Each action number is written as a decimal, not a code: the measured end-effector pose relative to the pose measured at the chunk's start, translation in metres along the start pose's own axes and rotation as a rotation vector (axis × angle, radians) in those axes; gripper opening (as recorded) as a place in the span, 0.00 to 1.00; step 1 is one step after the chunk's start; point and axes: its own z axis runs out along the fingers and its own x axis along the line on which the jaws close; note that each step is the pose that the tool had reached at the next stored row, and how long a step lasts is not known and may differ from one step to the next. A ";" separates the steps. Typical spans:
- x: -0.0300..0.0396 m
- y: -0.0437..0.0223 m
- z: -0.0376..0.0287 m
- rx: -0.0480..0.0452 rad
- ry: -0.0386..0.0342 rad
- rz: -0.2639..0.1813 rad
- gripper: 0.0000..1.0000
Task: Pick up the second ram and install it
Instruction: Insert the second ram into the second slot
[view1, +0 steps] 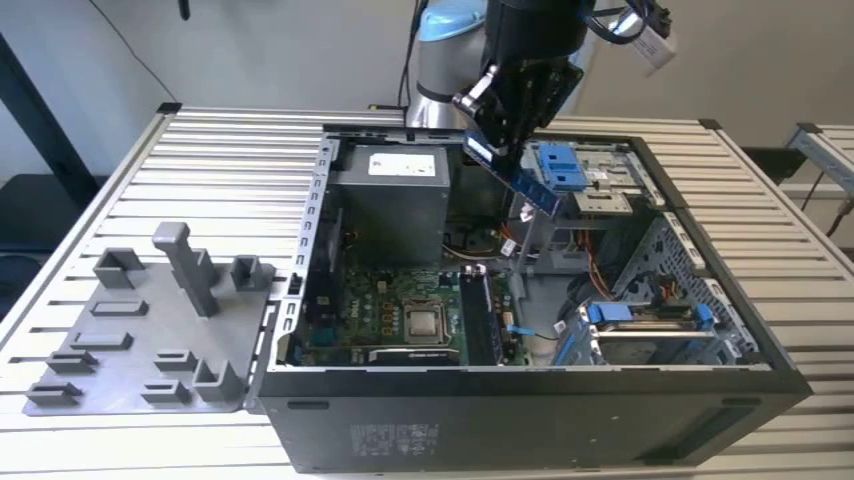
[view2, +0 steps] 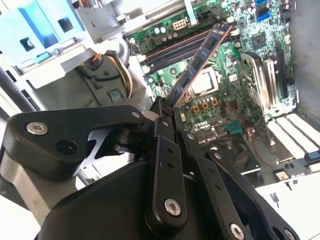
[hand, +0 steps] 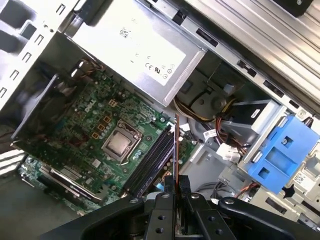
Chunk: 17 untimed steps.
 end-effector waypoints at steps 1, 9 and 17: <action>0.0000 0.0000 0.0003 0.0007 -0.0001 0.016 0.14; 0.0001 -0.0001 0.0032 0.0060 -0.0018 0.145 0.14; 0.0002 -0.0001 0.0057 0.0112 -0.0034 0.274 0.14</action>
